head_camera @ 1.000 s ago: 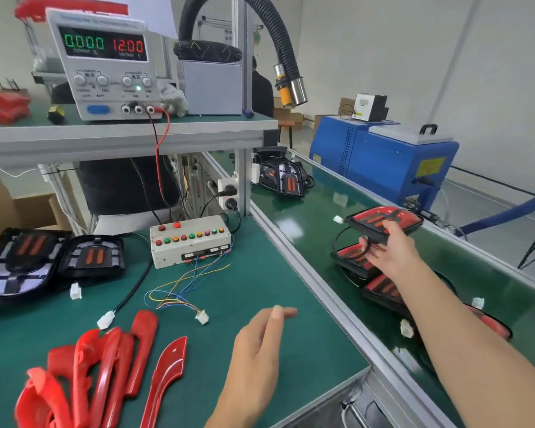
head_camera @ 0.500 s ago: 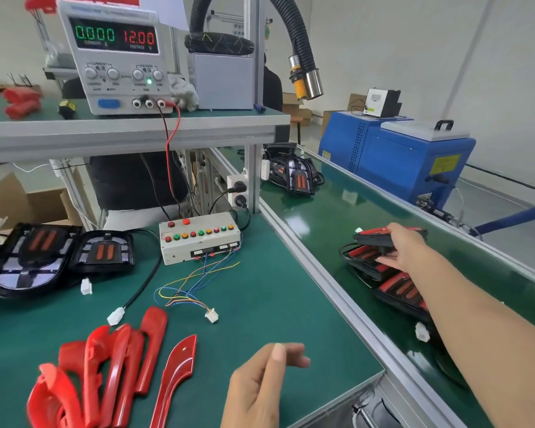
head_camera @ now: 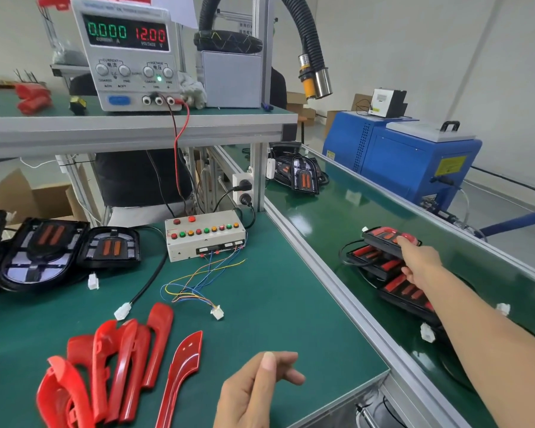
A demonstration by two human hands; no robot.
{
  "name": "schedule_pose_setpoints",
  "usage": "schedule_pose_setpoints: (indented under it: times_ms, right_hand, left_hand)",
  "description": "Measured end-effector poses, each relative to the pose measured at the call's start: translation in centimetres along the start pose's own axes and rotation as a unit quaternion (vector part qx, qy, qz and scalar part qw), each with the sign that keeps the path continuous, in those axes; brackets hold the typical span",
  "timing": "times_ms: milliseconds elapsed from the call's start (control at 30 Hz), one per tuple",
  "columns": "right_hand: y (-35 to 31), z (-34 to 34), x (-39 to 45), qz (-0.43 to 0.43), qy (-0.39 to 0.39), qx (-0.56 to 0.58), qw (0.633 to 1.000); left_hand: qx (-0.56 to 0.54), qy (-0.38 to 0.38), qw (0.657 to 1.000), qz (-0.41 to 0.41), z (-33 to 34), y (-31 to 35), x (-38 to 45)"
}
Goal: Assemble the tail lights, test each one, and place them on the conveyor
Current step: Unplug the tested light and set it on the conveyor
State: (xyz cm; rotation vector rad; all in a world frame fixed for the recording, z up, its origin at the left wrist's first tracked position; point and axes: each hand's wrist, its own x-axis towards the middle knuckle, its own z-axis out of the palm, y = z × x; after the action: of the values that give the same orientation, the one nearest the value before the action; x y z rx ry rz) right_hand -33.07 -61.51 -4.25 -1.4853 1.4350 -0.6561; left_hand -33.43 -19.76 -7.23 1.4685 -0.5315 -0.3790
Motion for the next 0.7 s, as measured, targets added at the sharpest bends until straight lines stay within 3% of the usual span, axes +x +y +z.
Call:
schedule_pose_setpoints:
  times_ms: [133,200,333,400,500,600,700]
  right_hand:
    - [-0.7,-0.3,-1.6,0.011,0.014,-0.002,1.000]
    - [-1.1,-0.5,-3.0,0.003,0.075,-0.027,0.997]
    - [-1.7,0.7,-8.9,-0.168,0.133,0.031,0.976]
    - [-1.1,2.3,-13.6,-0.262,0.070,0.061,0.961]
    - [2.2,5.5,-21.5,-0.316,-0.121,0.038,0.940]
    - [6.3,8.9,-28.3,-0.319,-0.286,-0.012,0.904]
    - [9.5,11.3,-32.0,-0.294,-0.350,-0.043,0.888]
  left_hand:
    - [0.006,0.002,1.000,0.007,-0.3,0.1,-0.4]
    - [0.013,0.012,1.000,0.015,-0.9,0.1,-0.8]
    - [0.049,0.031,0.998,0.026,-3.1,0.4,-1.8]
    - [0.065,0.047,0.996,0.028,-4.5,0.7,-2.4]
    - [0.081,0.083,0.993,0.025,-7.1,1.6,-3.3]
    - [0.100,0.132,0.986,0.027,-10.2,2.6,-4.6]
    - [0.138,0.189,0.972,0.030,-13.9,3.1,-6.5]
